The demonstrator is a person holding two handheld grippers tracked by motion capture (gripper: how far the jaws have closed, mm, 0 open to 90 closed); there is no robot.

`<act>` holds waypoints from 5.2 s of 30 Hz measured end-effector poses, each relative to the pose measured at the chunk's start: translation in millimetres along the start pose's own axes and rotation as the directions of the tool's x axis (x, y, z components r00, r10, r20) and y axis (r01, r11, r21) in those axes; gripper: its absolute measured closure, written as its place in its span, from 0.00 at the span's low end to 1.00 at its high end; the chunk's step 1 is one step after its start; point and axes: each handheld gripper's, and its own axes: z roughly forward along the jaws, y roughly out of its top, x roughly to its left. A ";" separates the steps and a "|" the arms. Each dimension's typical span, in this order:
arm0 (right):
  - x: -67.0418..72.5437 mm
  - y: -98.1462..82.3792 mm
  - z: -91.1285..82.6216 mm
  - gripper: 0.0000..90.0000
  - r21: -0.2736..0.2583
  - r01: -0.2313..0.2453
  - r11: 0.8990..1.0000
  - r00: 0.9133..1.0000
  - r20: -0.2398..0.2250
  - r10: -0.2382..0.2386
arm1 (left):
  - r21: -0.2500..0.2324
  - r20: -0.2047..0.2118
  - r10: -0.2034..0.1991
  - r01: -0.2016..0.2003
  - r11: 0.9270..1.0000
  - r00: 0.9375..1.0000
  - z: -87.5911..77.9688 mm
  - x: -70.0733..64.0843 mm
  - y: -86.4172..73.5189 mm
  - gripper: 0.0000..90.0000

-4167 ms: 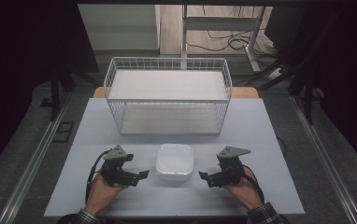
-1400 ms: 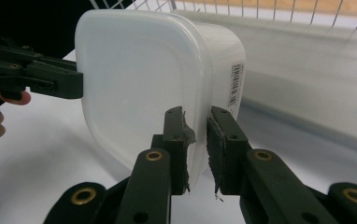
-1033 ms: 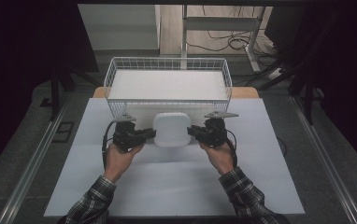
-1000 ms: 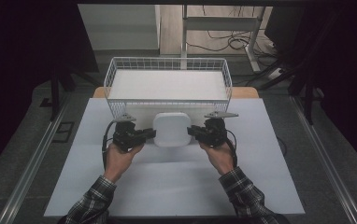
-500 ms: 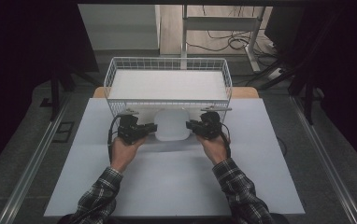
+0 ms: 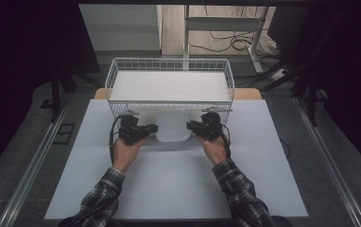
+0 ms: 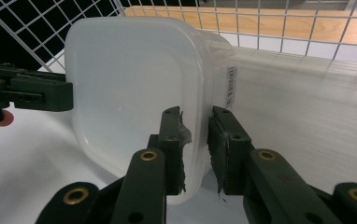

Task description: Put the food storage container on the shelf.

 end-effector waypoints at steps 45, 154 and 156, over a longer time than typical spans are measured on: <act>15.9 -30.4 12.9 0.99 0.019 0.170 0.985 0.985 0.036 -0.171 | 0.016 -0.028 0.263 -0.263 0.965 0.964 -35.9 -39.5 -69.1 0.08; 17.8 -60.6 -53.3 0.00 0.054 0.274 0.960 0.962 -0.034 -0.272 | 0.107 -0.093 0.287 -0.277 0.955 0.954 -56.6 -28.8 -103.8 0.02; 17.9 -61.5 -54.4 0.00 0.053 0.275 0.960 0.961 -0.037 -0.273 | 0.108 -0.095 0.287 -0.277 0.955 0.953 -57.0 -28.5 -103.9 0.02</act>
